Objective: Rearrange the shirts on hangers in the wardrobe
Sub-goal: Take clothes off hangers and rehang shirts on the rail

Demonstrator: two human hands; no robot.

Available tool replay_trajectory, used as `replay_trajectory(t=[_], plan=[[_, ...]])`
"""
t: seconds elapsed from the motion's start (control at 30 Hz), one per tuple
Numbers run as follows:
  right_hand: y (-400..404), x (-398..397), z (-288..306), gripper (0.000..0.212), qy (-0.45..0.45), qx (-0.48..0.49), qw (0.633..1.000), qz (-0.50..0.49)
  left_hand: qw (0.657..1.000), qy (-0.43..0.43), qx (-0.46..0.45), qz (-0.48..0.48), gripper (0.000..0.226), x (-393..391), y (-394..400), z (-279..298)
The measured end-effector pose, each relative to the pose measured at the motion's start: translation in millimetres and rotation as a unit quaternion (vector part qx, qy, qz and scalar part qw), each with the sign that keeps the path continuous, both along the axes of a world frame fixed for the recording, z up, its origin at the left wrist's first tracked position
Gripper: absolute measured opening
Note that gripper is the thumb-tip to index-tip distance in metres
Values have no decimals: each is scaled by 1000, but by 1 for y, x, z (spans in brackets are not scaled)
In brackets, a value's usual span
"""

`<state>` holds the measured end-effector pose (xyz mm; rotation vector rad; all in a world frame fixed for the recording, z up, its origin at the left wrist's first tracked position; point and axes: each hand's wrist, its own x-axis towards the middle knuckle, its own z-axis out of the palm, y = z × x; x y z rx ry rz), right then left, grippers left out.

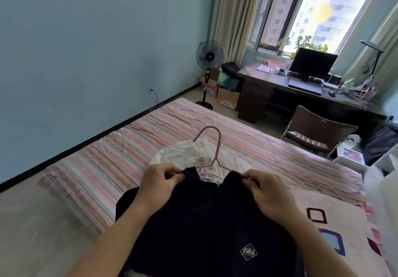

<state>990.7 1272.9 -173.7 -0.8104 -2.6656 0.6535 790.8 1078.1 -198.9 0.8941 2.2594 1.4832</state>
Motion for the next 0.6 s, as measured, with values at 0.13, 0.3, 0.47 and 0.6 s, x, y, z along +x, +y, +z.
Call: replay_trajectory(t=[0.13, 0.3, 0.47, 0.6], plan=[[54, -35, -65, 12, -73, -31, 997, -12, 997, -36, -67, -5, 11, -31, 55, -61], [103, -72, -128, 12, -111, -71, 991, -7, 991, -60, -122, -6, 14, -62, 106, -124], [152, -119, -186, 11, -150, -89, 984, -42, 986, -74, -149, 7, 14, -103, 161, -179], [186, -163, -229, 16, -169, -74, 981, -69, 984, -63, -169, 8, 24, -132, 198, -221]])
